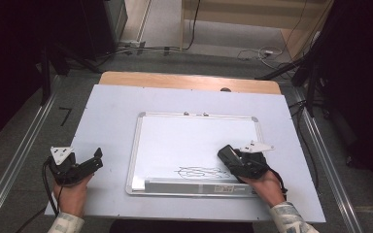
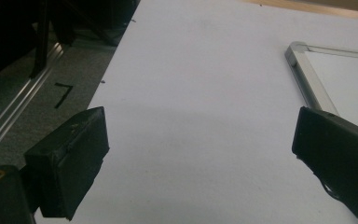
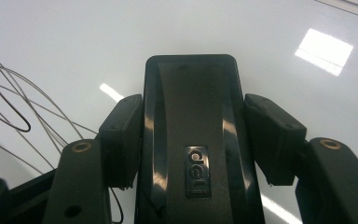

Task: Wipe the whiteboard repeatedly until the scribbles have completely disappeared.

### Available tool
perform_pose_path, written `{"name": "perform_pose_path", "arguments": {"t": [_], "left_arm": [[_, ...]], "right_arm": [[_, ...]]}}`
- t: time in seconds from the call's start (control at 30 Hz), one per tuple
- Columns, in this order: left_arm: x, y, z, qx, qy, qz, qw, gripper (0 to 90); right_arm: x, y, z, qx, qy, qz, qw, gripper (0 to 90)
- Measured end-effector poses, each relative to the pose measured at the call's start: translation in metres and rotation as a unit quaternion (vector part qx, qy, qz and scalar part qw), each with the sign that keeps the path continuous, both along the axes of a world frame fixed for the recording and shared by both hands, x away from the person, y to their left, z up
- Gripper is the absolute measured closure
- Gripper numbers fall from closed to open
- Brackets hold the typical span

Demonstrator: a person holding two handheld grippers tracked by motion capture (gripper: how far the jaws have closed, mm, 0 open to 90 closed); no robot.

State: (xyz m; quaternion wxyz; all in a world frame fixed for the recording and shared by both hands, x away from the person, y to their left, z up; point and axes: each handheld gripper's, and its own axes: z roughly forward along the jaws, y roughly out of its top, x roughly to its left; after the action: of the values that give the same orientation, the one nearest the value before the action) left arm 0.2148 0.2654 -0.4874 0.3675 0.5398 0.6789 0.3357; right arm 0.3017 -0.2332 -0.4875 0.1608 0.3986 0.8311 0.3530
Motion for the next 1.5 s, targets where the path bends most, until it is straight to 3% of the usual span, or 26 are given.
{"name": "perform_pose_path", "arguments": {"t": [0.37,0.73,1.03,1.5], "left_arm": [[0.0,0.0,0.0,-0.001,0.001,0.0,1.0,3.9],[0.001,-0.001,0.0,0.0,0.002,-0.002,1.0,4.0],[0.001,-0.002,0.0,0.0,0.001,-0.003,1.0,4.0],[0.002,-0.002,0.0,0.0,0.0,-0.005,1.0,4.1]], "right_arm": [[0.002,0.0,0.0,0.0,0.002,0.01,1.0,38.9],[0.001,0.006,-0.001,0.001,-0.004,0.061,0.9981,39.1],[0.003,0.009,-0.001,0.0,-0.001,0.087,0.9962,39.1],[0.002,0.029,-0.002,-0.004,-0.006,0.12,0.9927,39.1]]}}
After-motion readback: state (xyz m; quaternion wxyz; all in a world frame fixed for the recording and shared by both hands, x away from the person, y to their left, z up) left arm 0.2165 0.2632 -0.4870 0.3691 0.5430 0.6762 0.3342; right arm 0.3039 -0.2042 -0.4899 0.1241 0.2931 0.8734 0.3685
